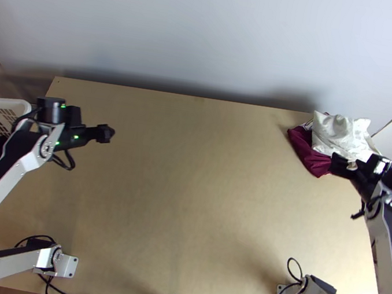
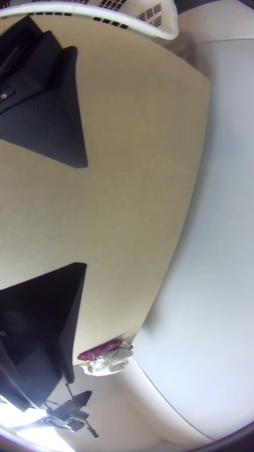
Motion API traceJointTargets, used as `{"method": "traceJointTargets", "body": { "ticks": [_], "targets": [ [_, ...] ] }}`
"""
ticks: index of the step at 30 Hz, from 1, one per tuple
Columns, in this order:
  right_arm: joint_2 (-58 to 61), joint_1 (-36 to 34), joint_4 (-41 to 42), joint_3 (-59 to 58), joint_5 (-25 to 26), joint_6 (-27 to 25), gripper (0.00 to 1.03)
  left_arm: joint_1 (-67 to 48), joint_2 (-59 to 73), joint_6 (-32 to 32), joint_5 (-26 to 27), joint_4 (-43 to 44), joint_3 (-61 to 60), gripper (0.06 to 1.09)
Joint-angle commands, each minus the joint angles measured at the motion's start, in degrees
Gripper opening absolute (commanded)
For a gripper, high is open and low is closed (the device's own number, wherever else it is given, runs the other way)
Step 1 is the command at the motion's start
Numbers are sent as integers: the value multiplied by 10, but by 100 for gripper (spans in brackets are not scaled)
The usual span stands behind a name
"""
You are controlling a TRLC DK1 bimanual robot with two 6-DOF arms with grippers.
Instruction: Fold the t-shirt
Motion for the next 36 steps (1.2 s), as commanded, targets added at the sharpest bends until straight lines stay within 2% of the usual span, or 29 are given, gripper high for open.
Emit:
{"method": "traceJointTargets", "body": {
  "ticks": [1,8,19,24,29,36],
  "targets": [
    [-168,34,-72,-39,-4,14,98,48,-60,30,0,-8,-26,103],
    [-290,48,-131,-75,-4,30,98,70,-155,45,-1,0,-84,103],
    [-423,75,-138,-92,-2,90,98,95,-335,31,0,51,-177,103],
    [-474,75,-141,-117,-1,92,96,94,-395,31,-1,65,-215,103],
    [-531,80,-139,-147,-2,97,96,98,-482,34,-3,115,-276,103],
    [-570,80,-105,-179,1,86,96,98,-600,48,-6,157,-341,103]
  ]
}}
